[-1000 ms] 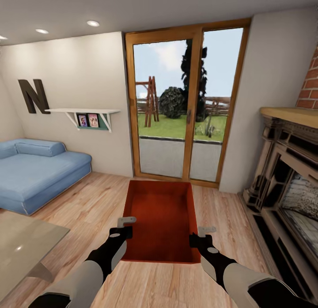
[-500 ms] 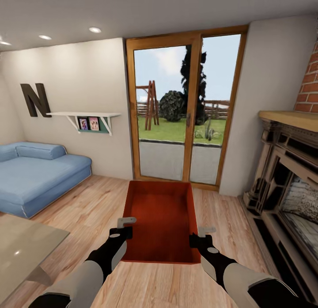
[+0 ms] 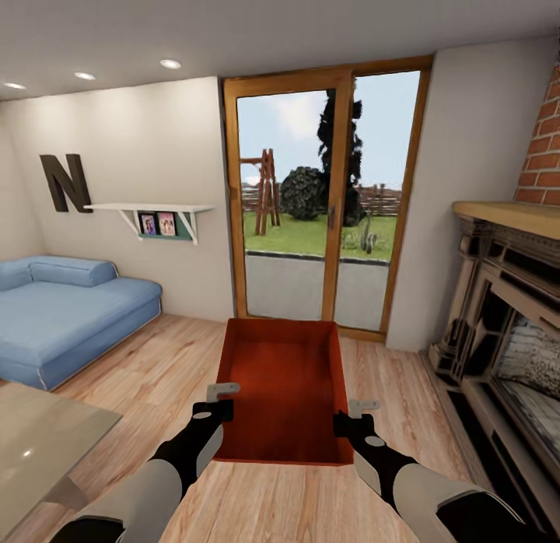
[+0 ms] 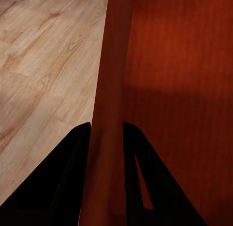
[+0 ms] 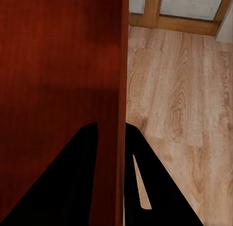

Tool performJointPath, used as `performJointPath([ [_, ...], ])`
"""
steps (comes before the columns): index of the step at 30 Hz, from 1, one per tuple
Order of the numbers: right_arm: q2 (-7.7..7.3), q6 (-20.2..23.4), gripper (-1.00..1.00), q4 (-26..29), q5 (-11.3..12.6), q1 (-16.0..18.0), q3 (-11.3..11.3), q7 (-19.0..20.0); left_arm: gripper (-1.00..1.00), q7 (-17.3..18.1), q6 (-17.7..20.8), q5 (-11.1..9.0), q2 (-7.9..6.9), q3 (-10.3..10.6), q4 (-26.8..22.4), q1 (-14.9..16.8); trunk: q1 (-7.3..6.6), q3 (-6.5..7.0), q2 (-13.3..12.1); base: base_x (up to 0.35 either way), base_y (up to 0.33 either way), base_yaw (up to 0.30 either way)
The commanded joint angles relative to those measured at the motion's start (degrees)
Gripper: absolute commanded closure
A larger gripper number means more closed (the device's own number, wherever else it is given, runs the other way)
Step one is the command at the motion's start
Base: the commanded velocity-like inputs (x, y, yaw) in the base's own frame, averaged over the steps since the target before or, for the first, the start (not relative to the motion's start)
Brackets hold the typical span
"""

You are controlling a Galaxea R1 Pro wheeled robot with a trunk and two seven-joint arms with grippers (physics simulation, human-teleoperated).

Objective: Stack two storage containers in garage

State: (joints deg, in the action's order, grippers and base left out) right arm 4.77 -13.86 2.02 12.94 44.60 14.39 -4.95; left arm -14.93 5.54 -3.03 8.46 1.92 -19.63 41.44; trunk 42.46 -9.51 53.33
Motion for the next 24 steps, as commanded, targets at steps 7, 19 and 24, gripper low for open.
performJointPath([
  [7, -0.38, -0.6, 1.00, 0.2, 0.2, 0.0, -2.3, -0.4, 1.00, -0.6, 0.4, -0.6, -0.47, -2.0, 0.0, 0.0, 0.01, 0.55, 0.1, 0.000, 0.000, 0.000],
  [19, -0.38, -0.6, 1.00, 0.2, 0.2, 0.0, -2.3, -0.4, 1.00, -0.6, 0.4, -0.6, -0.47, -2.0, -0.1, 0.0, 0.01, 1.63, 0.1, 0.000, 0.000, 0.000],
  [24, -0.38, -0.6, 1.00, 0.2, 0.2, 0.0, -2.3, -0.4, 1.00, -0.6, 0.4, -0.6, -0.47, -2.0, 0.0, 0.0, 0.01, 2.08, 0.1, 0.000, 0.000, 0.000],
])
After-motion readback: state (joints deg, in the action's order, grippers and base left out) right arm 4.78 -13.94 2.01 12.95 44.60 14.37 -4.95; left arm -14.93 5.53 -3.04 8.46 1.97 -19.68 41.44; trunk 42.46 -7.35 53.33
